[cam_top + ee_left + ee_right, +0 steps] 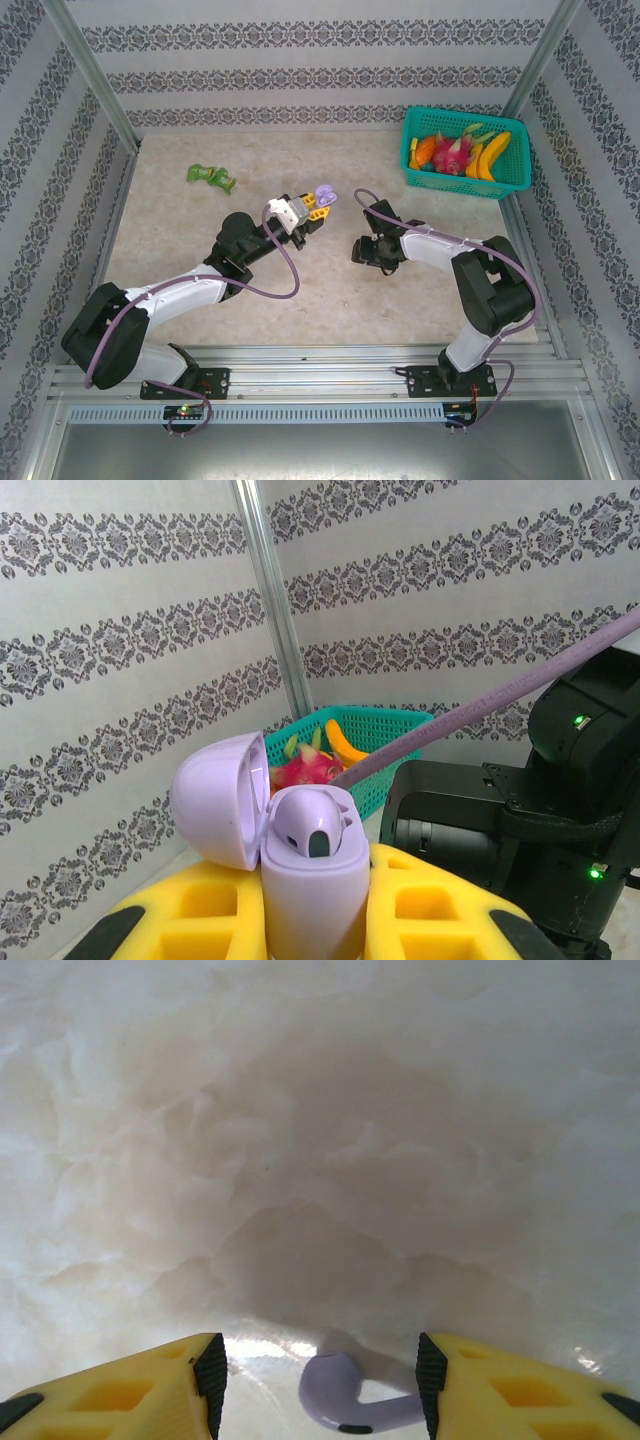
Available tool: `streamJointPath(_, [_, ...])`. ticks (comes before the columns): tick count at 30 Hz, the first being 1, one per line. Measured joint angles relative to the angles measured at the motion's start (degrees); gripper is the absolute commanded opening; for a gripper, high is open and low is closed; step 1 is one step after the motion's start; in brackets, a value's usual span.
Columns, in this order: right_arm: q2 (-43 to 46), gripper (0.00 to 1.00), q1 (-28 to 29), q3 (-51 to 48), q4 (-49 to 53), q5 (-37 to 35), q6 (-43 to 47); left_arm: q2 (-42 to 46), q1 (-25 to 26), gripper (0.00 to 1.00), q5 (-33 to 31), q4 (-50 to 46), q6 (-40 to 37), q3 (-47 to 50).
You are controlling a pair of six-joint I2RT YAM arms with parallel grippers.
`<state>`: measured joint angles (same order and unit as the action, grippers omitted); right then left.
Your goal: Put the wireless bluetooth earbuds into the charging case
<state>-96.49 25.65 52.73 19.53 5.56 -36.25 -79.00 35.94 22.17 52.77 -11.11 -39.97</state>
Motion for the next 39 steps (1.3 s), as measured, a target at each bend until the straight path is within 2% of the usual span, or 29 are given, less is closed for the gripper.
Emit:
streamJointPath(10, [3.0,0.55,0.9,-0.9,0.0,1.9,-1.1,0.0,0.0,0.0,0.0,0.0,0.0,0.0])
streamJointPath(15, [3.4,0.55,2.0,-0.7,2.1,-0.3,-0.7,0.0,0.0,0.0,0.0,0.0,0.0,0.0])
streamJointPath(24, [1.3,0.52,4.1,6.9,8.9,-6.8,10.0,0.2,0.0,0.0,0.0,0.0,0.0,0.0])
streamJointPath(30, [-2.3,0.48,4.1,8.9,12.0,-7.7,15.4,0.9,0.0,0.0,0.0,0.0,0.0,0.0])
streamJointPath(39, [-5.9,0.44,4.1,9.5,13.8,-7.7,18.1,1.0,0.0,0.0,0.0,0.0,0.0,0.0])
